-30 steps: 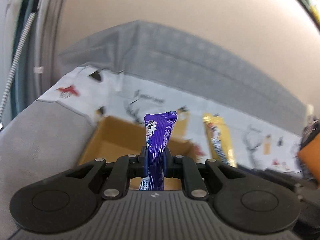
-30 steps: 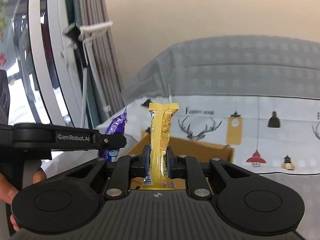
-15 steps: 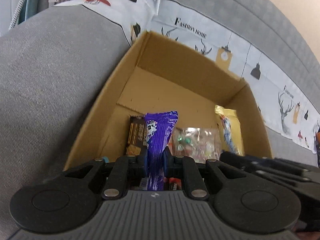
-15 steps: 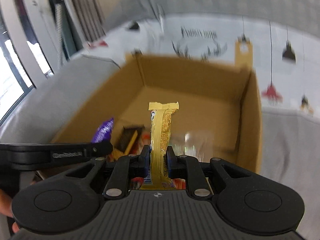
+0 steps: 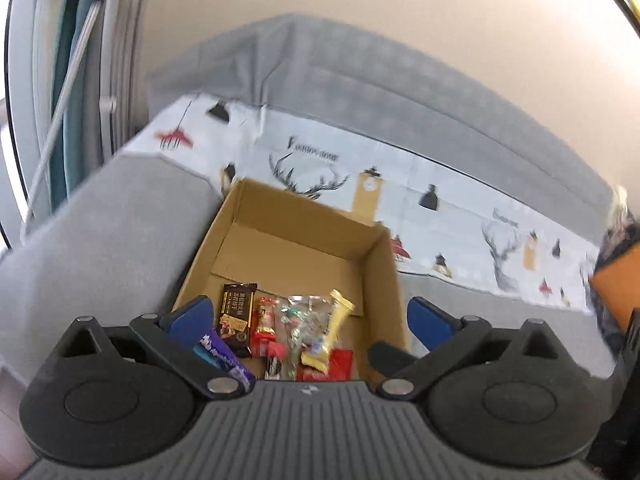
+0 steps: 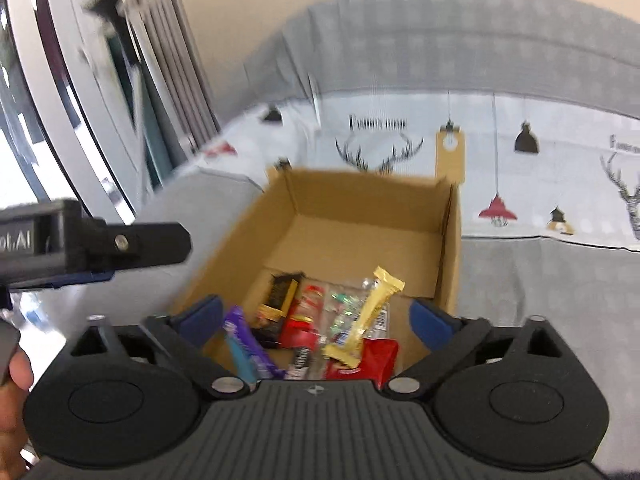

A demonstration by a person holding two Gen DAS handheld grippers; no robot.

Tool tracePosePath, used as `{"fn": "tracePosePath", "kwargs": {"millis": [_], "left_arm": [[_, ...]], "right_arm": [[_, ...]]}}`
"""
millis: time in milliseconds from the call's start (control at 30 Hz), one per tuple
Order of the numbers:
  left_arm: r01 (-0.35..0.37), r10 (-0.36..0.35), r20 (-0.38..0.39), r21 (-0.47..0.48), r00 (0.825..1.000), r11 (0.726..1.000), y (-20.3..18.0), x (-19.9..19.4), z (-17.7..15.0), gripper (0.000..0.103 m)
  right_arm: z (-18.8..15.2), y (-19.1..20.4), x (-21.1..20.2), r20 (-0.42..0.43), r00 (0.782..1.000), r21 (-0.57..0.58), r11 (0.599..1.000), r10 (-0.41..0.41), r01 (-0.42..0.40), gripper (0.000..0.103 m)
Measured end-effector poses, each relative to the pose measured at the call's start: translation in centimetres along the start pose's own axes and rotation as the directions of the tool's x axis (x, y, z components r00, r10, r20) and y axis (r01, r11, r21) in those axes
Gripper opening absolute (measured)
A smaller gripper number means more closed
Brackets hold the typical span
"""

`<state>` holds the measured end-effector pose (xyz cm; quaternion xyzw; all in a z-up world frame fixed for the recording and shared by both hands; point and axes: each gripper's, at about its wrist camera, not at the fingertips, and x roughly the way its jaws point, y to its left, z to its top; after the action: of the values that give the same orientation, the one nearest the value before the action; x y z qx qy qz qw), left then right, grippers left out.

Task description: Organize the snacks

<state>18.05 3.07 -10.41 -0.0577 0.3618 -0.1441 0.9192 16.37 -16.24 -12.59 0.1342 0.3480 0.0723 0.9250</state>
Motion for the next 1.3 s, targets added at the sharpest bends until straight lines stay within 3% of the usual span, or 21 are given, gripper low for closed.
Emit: {"fn": "tracePosePath", "kwargs": {"millis": [100, 167, 267, 333, 400, 500, 633, 800, 933, 1300], "left_arm": [[-0.078, 0.077, 0.013, 0.055, 0.997, 0.995, -2.6, -4.3, -0.6, 0.103], [-0.120, 0.120, 0.013, 0.021, 0.993, 0.993, -3.6, -7.2, -1.1, 0.103], [-0.101, 0.101, -0.003, 0.043, 0.995, 0.994, -5.4, -11.0, -1.9, 0.103], [-0.095, 0.093, 0.026, 0.089, 0.995, 0.991, -6.7, -13.5, -2.6, 0.103], [-0.123, 0.117, 0.050, 0.124, 0.992, 0.985, -8.1, -15.8, -3.3, 0.103], [-0.167, 0.165, 0.021, 0.143, 0.986, 0.976, -9.3, -17.9, -3.7, 0.103], [-0.214, 0.216, 0.000, 0.124, 0.976, 0.969, -9.9, -19.6, -4.3, 0.103], [-0.265, 0.269, -0.011, 0.137, 0.963, 0.954, -10.0, -20.4, -4.8, 0.103], [-0.302, 0.302, 0.021, 0.155, 0.953, 0.941, -10.1, -21.0, -5.1, 0.103], [-0.317, 0.317, 0.021, 0.135, 0.948, 0.939, -9.2, -21.0, -5.2, 0.103]], "right_arm": [[0.2, 0.7, -5.6, 0.044, 0.998, 0.029, 0.999, 0.033, -0.035, 0.103], [0.1, 1.6, -8.5, 0.052, 0.998, 0.016, 1.000, 0.021, -0.022, 0.103], [-0.3, 2.9, -12.5, 0.047, 0.999, 0.008, 1.000, 0.001, -0.001, 0.103], [-0.7, 3.5, -14.6, 0.025, 0.999, 0.025, 0.999, -0.041, 0.040, 0.103], [-1.1, 3.7, -16.4, 0.010, 0.999, 0.046, 0.998, -0.038, 0.038, 0.103], [-1.9, 3.6, -18.9, -0.010, 1.000, 0.087, 0.996, -0.005, 0.006, 0.103], [-2.6, 4.6, -21.7, 0.013, 0.995, 0.064, 0.993, -0.098, 0.097, 0.103], [-3.0, 5.7, -22.9, -0.023, 0.980, 0.038, 0.979, -0.198, 0.199, 0.103], [-3.4, 5.8, -22.8, -0.043, 0.984, 0.057, 0.983, -0.173, 0.175, 0.103], [-3.8, 6.3, -22.2, -0.058, 0.985, 0.063, 0.984, -0.164, 0.168, 0.103]]}}
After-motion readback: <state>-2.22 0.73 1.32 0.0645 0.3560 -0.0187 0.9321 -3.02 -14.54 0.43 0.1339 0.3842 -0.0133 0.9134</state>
